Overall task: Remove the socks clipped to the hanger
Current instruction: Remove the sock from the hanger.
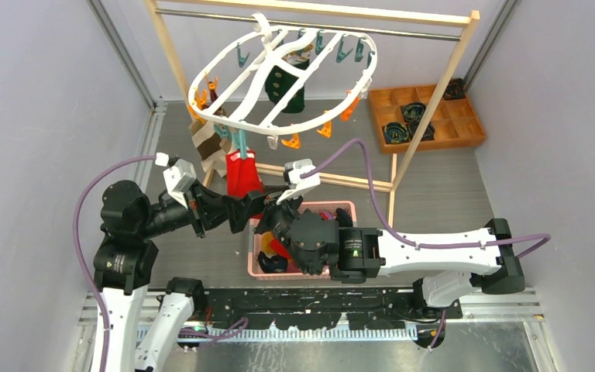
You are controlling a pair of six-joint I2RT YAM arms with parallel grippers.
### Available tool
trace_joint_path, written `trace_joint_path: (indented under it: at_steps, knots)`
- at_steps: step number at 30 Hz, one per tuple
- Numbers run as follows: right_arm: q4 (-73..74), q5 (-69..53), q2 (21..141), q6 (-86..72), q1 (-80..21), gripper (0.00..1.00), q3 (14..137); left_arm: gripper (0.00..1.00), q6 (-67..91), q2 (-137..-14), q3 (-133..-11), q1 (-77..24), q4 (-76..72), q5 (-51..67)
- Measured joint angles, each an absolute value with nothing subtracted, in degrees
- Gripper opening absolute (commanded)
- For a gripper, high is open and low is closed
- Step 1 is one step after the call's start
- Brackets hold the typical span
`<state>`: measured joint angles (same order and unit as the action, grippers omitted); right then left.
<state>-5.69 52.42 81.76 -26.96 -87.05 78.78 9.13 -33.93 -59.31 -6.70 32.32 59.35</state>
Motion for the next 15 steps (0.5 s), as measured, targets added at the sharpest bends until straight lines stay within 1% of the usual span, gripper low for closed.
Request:
trace_joint_path:
  at_steps: [2, 5, 9, 15]
  knots:
    - [-5.48, 53.3, 81.76, -26.0, -87.29, 0.93, 79.09, 0.0, 8.91, -33.85, -59.31, -6.72, 32.32, 59.37]
    - [-4.71, 53.47, 82.11, -25.36, -86.78, 0.92, 80.09, 0.0, 8.78, -33.85, -59.31, -6.76, 32.29, 59.35]
    - [-2.7, 54.08, 83.74, -25.19, -86.04, 0.98, 84.16, 0.0, 8.75, -33.61, -59.31, -6.76, 32.29, 59.35]
    - [2.76, 60.14, 81.93, -25.47, -86.02, 0.98, 84.18, 0.0, 8.51, -32.95, -59.31, -6.76, 32.32, 59.35]
